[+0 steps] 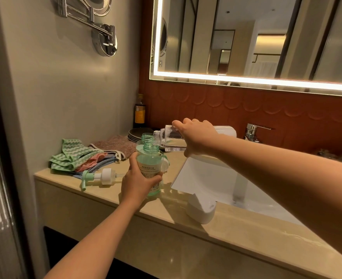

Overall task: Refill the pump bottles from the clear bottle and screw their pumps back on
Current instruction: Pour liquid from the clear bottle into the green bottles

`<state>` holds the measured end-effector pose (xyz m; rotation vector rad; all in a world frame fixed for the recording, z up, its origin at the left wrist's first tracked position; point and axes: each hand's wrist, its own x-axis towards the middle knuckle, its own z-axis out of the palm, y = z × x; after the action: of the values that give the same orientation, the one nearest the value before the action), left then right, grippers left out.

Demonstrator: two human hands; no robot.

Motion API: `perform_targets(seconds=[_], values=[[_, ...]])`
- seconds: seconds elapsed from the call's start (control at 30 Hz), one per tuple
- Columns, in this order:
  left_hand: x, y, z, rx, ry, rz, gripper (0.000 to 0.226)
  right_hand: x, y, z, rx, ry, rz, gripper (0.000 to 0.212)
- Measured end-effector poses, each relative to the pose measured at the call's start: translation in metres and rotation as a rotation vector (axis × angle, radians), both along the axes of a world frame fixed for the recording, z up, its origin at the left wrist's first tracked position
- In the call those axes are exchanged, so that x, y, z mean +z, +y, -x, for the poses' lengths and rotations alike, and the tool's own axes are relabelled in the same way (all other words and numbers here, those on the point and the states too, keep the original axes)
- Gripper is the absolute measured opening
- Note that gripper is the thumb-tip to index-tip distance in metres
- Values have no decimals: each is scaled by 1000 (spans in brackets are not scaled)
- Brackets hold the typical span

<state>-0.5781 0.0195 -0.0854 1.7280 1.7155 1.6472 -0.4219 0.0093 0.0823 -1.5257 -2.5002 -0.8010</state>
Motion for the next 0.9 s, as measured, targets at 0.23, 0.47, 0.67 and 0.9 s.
perform_targets(seconds=[0.23,0.47,0.67,0.9], values=[[0,0,0,-6,-4,6,88,1,-1,0,1,-9,-6,83],[1,0,0,-3,4,3,89,0,-2,1,2,-6,-12,84],[1,0,0,-1,1,7,90,1,-2,1,4,-7,-10,81],[1,0,0,-5,-4,15,89,1,-2,1,5,-11,-4,81]])
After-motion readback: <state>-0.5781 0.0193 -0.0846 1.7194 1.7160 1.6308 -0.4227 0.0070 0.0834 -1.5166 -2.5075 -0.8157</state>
